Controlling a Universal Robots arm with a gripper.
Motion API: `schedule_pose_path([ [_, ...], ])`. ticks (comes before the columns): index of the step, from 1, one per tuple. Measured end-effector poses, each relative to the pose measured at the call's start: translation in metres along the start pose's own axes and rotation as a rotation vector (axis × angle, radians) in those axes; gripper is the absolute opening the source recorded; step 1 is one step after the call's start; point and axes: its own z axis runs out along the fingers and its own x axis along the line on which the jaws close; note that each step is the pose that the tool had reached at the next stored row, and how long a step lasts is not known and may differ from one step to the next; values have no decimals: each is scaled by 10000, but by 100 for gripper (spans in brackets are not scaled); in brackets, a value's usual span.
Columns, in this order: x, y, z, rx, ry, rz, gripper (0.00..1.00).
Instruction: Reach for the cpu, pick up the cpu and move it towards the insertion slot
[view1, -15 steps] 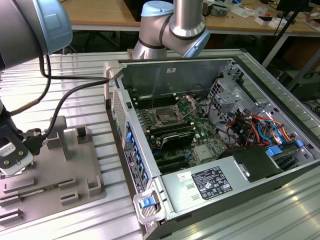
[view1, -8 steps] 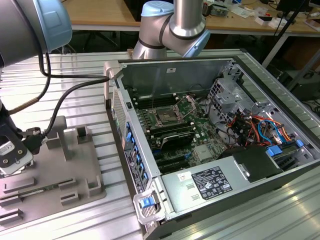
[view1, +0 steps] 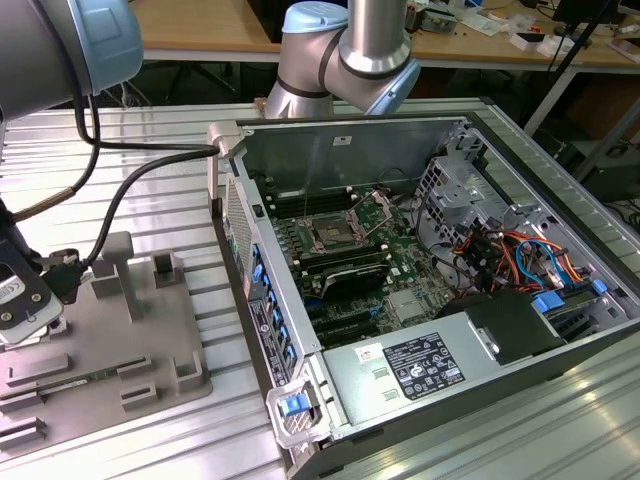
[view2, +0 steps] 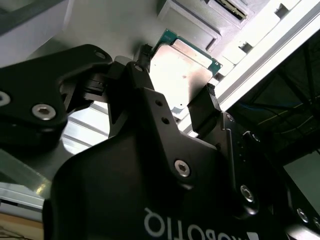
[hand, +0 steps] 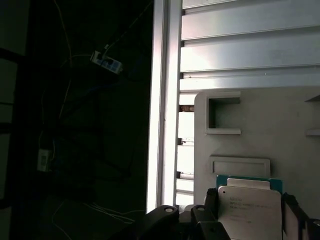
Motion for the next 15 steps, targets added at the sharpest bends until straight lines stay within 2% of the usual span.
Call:
schedule_pose_path([
  [9, 0, 4, -68, -1, -1, 0, 55],
  [15, -1, 4, -80, 0, 1, 1, 55],
])
